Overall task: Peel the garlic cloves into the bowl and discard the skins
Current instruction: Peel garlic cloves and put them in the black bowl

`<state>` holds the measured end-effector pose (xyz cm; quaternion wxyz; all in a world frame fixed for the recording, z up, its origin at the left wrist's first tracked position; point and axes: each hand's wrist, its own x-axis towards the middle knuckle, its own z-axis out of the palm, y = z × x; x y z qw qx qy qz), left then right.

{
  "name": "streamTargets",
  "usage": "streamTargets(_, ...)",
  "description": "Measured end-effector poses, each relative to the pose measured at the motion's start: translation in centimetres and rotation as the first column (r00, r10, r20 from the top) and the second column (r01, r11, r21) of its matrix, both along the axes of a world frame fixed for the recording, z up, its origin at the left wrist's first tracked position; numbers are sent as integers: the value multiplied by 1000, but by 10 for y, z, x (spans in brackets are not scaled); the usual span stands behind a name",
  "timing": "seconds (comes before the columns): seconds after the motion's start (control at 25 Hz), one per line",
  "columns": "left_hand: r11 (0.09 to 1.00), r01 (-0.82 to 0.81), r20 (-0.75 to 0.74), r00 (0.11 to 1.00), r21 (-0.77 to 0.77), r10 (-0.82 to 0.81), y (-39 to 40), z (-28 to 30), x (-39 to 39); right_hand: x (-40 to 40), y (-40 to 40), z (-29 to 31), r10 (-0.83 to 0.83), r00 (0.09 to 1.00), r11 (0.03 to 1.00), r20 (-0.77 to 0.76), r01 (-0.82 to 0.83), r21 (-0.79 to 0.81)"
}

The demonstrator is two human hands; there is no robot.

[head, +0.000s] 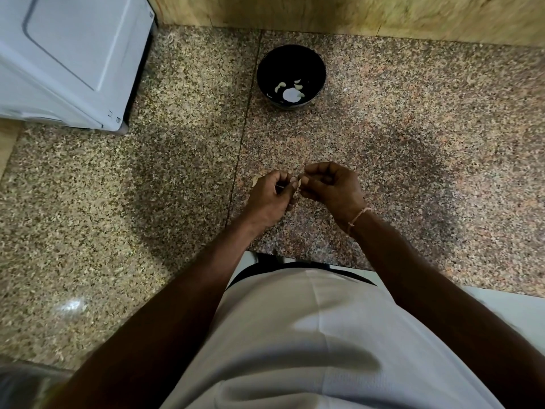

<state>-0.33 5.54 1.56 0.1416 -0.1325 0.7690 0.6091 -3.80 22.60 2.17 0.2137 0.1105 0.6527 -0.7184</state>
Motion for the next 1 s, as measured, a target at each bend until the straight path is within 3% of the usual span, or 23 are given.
streamTargets(0.24, 997, 39, 6, 999, -68, -38, 1, -2, -3, -1, -2, 1, 8, 1000, 1000, 11, -8, -13)
streamTargets(0.48, 1000, 3, 34, 999, -27, -2, -2, -7, -5, -3, -3, 3, -10, 998, 999, 56, 12, -47)
streamTargets(1.0, 993, -69, -65, 996, -93, 63, -4, -13, -8, -4, 2, -6, 62, 998, 998, 34, -63, 26)
